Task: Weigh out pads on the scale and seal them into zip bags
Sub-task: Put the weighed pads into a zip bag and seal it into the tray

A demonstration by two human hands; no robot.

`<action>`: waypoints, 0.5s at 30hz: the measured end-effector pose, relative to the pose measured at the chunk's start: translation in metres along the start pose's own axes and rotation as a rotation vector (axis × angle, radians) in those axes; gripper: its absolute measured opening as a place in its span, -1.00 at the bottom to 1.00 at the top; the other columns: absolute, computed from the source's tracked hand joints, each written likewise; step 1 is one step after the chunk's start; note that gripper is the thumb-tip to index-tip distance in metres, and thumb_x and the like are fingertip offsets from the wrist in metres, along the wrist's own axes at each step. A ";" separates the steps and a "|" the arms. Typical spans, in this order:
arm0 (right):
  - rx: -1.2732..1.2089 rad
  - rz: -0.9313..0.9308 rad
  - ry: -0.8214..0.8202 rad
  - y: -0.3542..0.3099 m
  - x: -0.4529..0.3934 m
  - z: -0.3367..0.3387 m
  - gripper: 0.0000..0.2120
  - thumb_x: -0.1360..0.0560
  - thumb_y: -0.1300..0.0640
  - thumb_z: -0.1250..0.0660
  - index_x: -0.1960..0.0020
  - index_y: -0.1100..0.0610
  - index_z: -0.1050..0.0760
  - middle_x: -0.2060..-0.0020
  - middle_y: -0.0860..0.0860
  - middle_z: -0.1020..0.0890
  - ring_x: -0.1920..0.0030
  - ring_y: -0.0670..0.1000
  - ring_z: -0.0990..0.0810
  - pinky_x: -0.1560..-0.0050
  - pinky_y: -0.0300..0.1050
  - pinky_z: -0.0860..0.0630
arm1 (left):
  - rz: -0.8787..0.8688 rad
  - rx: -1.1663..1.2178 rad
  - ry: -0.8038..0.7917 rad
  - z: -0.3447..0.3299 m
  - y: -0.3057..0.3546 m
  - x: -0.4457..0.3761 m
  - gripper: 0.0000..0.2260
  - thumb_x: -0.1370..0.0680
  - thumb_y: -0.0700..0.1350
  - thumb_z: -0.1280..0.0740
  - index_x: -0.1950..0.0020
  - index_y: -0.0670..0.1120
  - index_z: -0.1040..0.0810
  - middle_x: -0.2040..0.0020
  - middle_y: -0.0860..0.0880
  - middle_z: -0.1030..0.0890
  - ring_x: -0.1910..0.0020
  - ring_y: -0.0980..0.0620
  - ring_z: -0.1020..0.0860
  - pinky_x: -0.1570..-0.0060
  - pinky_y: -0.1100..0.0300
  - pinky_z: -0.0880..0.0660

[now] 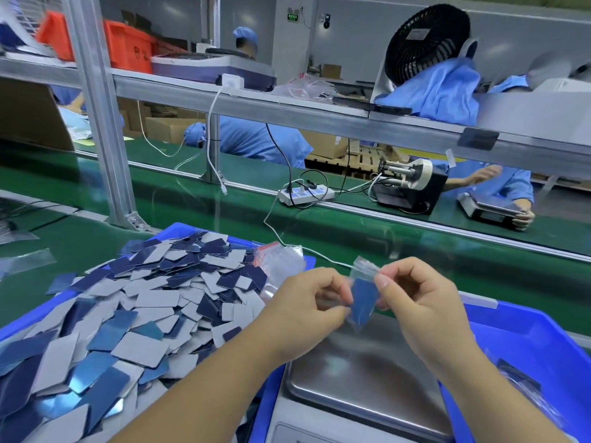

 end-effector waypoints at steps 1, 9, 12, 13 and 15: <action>0.063 0.039 -0.019 -0.004 0.001 -0.002 -0.77 -0.52 0.29 -0.41 0.21 0.00 -0.56 0.31 0.01 -0.63 0.30 0.04 -0.60 0.24 -0.07 -0.57 | 0.026 0.029 -0.004 -0.001 -0.002 0.000 -0.73 -0.44 -0.28 -0.42 0.19 0.13 -0.54 0.10 0.15 -0.67 0.11 0.15 -0.65 0.08 0.28 -0.54; 0.192 0.152 -0.180 -0.010 0.000 -0.016 -0.78 -0.45 0.29 -0.49 0.20 -0.03 -0.62 0.23 -0.08 -0.56 0.22 0.02 -0.54 0.23 -0.23 -0.45 | 0.150 0.160 0.024 0.003 -0.013 -0.004 -0.83 -0.43 -0.04 -0.45 -0.01 0.08 -0.61 0.17 0.00 -0.65 0.20 0.08 -0.57 0.13 0.23 -0.54; 0.216 0.143 -0.173 -0.006 -0.001 -0.015 -0.76 -0.44 0.25 -0.51 0.19 -0.09 -0.64 0.26 -0.09 -0.59 0.23 0.00 -0.55 0.23 -0.24 -0.45 | 0.112 0.151 0.047 0.003 -0.010 -0.004 -0.93 -0.46 -0.04 -0.43 0.08 0.09 -0.66 0.19 -0.02 -0.65 0.20 0.08 -0.58 0.14 0.25 -0.54; 0.206 0.139 -0.160 -0.006 -0.001 -0.013 -0.74 -0.45 0.26 -0.51 0.18 -0.11 -0.63 0.26 -0.12 -0.61 0.23 -0.02 -0.57 0.22 -0.28 -0.46 | 0.108 0.155 0.058 0.005 -0.009 -0.004 -0.93 -0.44 -0.03 -0.43 0.11 0.10 -0.68 0.20 0.01 -0.66 0.20 0.06 -0.60 0.12 0.25 -0.54; 0.150 0.102 -0.144 -0.002 -0.001 -0.010 -0.71 -0.46 0.28 -0.50 0.15 -0.13 -0.61 0.24 -0.15 -0.65 0.23 -0.07 -0.61 0.18 -0.30 -0.52 | 0.126 0.171 0.086 0.009 -0.011 -0.005 -0.94 -0.42 -0.01 -0.44 0.16 0.10 -0.71 0.14 -0.04 -0.72 0.10 -0.09 -0.67 -0.04 0.11 -0.58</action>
Point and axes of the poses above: each hand's wrist, its own x-axis away from the middle knuckle, its own z-axis out of the back of the hand, y = z × x, the point moved 8 cm from there along -x, towards the middle knuckle
